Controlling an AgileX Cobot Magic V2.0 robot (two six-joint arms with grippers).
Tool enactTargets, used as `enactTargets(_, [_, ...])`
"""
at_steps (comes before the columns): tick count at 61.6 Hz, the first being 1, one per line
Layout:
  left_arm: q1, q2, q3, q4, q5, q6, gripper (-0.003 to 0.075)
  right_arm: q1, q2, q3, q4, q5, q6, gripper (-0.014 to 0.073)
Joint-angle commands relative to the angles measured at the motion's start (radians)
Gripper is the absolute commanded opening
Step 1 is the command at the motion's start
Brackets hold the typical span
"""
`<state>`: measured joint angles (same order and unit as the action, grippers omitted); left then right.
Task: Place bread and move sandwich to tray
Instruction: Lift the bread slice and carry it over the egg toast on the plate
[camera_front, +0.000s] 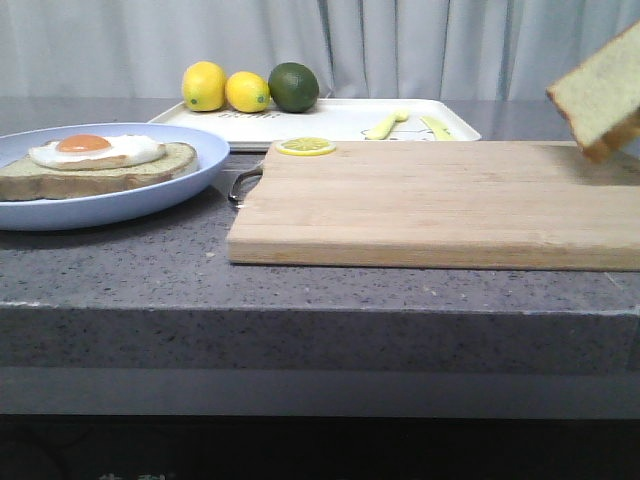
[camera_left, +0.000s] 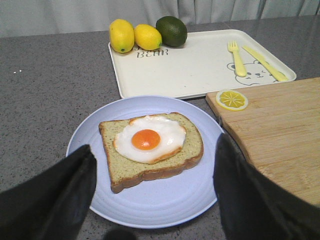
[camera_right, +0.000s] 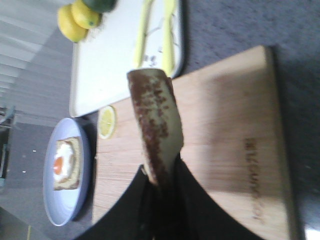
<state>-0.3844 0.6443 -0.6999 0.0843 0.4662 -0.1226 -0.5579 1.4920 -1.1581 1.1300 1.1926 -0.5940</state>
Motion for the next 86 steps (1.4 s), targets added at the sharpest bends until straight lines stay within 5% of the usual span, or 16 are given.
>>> enactTargets(1, [-0.008, 0.009, -0.032, 0.003, -0.071, 0.001, 0.0491, 0.041, -0.061, -0.021, 0.173, 0.148, 0.003, 0.0032])
enactTargets(15, [-0.008, 0.009, -0.032, 0.003, -0.079, 0.001, 0.0491, 0.283, -0.065, -0.021, 0.327, 0.093, 0.003, 0.0032])
enactTargets(32, [-0.008, 0.009, -0.032, 0.003, -0.079, 0.001, 0.0491, 0.623, -0.057, -0.021, 0.434, -0.211, 0.003, 0.0032])
enactTargets(42, [-0.008, 0.009, -0.032, 0.003, -0.079, 0.001, 0.0491, 0.807, -0.003, -0.024, 0.601, -0.319, -0.017, 0.0032])
enactTargets(50, [-0.008, 0.009, -0.032, 0.003, -0.079, 0.001, 0.0491, 0.888, 0.056, -0.025, 0.799, -0.343, -0.104, 0.0032])
enactTargets(65, [-0.008, 0.009, -0.032, 0.003, -0.079, 0.001, 0.0491, 1.006, 0.184, -0.131, 0.799, -0.44, -0.104, 0.0032])
enactTargets(86, [-0.008, 0.009, -0.032, 0.003, -0.079, 0.001, 0.0491, 1.105, 0.368, -0.301, 0.799, -0.568, 0.065, 0.0032])
